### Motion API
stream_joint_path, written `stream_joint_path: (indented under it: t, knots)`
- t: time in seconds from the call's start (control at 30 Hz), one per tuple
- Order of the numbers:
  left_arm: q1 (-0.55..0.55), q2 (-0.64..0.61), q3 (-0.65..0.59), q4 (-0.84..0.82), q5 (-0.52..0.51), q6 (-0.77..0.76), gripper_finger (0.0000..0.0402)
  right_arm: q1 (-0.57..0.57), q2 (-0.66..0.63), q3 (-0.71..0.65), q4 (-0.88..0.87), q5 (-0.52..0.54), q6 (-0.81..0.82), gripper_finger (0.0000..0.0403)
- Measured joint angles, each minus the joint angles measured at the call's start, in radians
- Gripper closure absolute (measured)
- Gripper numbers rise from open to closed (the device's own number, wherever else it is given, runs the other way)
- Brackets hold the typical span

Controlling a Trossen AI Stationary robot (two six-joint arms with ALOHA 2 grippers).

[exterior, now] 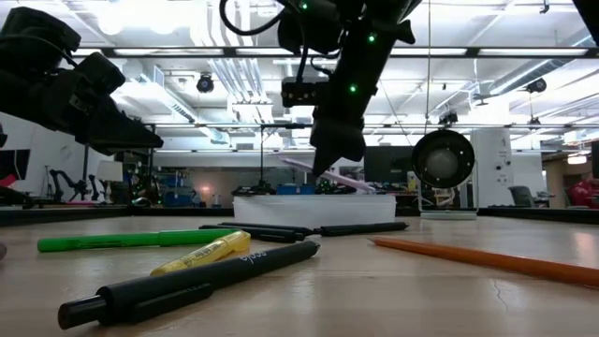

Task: Pick & place school supplies into a supply box
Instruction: Put the purple pen into the supply box, then put the black pen into the supply box

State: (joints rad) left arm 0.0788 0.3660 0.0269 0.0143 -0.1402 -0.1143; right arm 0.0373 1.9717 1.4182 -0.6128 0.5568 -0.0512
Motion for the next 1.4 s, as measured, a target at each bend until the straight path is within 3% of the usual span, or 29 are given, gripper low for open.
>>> stream_joint_path:
  t: [0.6, 0.93, 1.4]
  knots:
    - [0.000, 0.000, 0.000, 0.000, 0.000, 0.000, 0.0332, -0.016, 0.000, -0.018, 0.021, -0.003, -0.012, 0.0334]
    - [0.000, 0.000, 0.000, 0.000, 0.000, 0.000, 0.0332, -0.016, 0.000, -0.018, 0.020, -0.005, -0.111, 0.0332]
    - [0.000, 0.000, 0.000, 0.000, 0.000, 0.000, 0.0332, -0.013, -0.046, -0.018, -0.014, -0.017, -0.118, 0.0330]
